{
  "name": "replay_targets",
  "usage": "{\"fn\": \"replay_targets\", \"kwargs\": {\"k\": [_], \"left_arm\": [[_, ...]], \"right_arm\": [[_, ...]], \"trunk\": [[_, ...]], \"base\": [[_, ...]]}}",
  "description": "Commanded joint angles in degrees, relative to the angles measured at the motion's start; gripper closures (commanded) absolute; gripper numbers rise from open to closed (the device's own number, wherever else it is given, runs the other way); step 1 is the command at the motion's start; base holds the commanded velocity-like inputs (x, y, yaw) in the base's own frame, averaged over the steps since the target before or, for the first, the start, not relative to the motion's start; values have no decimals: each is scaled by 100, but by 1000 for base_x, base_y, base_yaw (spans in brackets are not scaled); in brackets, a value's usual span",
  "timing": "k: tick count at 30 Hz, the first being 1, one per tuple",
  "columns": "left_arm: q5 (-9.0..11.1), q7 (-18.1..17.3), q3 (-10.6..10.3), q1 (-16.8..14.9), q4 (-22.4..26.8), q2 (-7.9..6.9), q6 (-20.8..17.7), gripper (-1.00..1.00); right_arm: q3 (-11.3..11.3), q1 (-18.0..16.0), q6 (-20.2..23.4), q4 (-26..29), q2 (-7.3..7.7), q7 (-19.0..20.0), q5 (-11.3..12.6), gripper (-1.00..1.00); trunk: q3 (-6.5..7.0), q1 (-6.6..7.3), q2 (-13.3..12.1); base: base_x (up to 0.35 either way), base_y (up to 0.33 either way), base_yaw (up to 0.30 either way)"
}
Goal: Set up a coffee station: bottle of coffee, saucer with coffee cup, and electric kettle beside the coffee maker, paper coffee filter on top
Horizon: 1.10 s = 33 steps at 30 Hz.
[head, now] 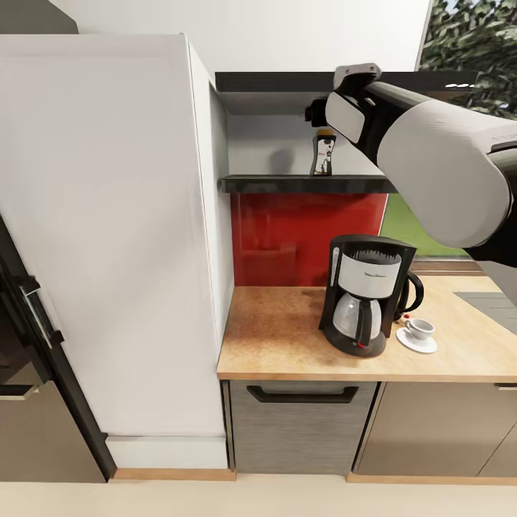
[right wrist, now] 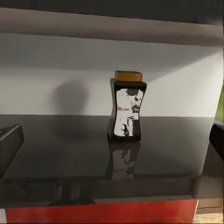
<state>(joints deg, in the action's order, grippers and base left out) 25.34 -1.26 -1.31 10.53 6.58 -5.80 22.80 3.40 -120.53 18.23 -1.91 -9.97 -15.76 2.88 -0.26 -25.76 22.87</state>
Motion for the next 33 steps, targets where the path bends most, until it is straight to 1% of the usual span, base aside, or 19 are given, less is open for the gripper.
{"fn": "replay_targets", "kwargs": {"k": [1, 2, 3, 5, 6, 7, 8, 9, 10, 11, 16, 21, 26, 27, 33], "left_arm": [[57, -24, -22, 2, -173, -64, 66, -100], [75, -29, -19, 2, -247, -104, 86, -100], [122, -38, -16, 2, -373, -204, 114, -100], [192, -57, -13, 2, -465, -332, 130, -100], [284, -90, -10, 2, -527, -468, 132, -100], [343, -112, -8, 2, -551, -538, 126, -100], [487, -168, -6, 2, -589, -673, 92, -100], [572, -198, -6, 2, -601, -739, 63, -100], [1019, -344, -6, 2, -637, -1019, -167, -100], [1087, -365, -7, 2, -640, -1058, -206, -100], [1184, -394, -9, 2, -641, -1094, -281, -100], [1204, -400, -10, 4, -641, -1098, -305, -100], [1204, -401, -15, 2, -641, -1099, -304, -100], [1204, -401, -16, 2, -641, -1099, -304, -100], [1201, -401, -18, 2, -639, -1099, -299, -100]], "right_arm": [[39, -6, 72, -8, -3, -17, 27, -100], [41, -6, 99, -9, -3, -18, 25, -100], [43, -5, 146, -8, -3, -20, 23, -100], [44, -5, 178, -8, -3, -22, 22, -100], [45, -5, 198, -7, -3, -22, 21, -100], [45, -5, 205, -8, -3, -23, 21, -100], [46, -5, 216, -6, -3, -23, 21, -100], [46, -5, 219, -5, -3, -23, 20, -100], [46, -5, 230, -6, -3, -24, 20, -100], [46, -5, 232, -8, -3, -24, 20, -100], [46, -5, 234, -9, -3, -24, 20, -100], [46, -5, 234, -5, -3, -24, 13, -100], [46, -5, 232, -8, -3, -30, -3, -100], [46, -5, 231, -9, 8, -30, -14, -100], [46, -5, 233, -11, 200, -32, -75, -100]], "trunk": [[-2, -3, 4], [-2, -3, 4], [-2, -3, 4], [-2, -3, 4], [-2, -3, 4], [-2, -3, 4], [-2, -3, 4], [-2, -3, 4], [-2, -3, 4], [-2, -3, 4], [-2, -3, 4], [-2, -3, 4], [-2, -3, 4], [-2, -3, 4], [-2, -3, 4]], "base": [[0, 0, 0], [0, 0, 0], [0, 0, 0], [0, 0, 0], [0, 0, 0], [0, 0, 0], [0, 0, 0], [0, 0, 0], [0, 0, 0], [0, 0, 0], [47, 21, 0], [191, 83, 0], [69, 22, 0], [26, 8, 0], [9, 3, 0]]}}
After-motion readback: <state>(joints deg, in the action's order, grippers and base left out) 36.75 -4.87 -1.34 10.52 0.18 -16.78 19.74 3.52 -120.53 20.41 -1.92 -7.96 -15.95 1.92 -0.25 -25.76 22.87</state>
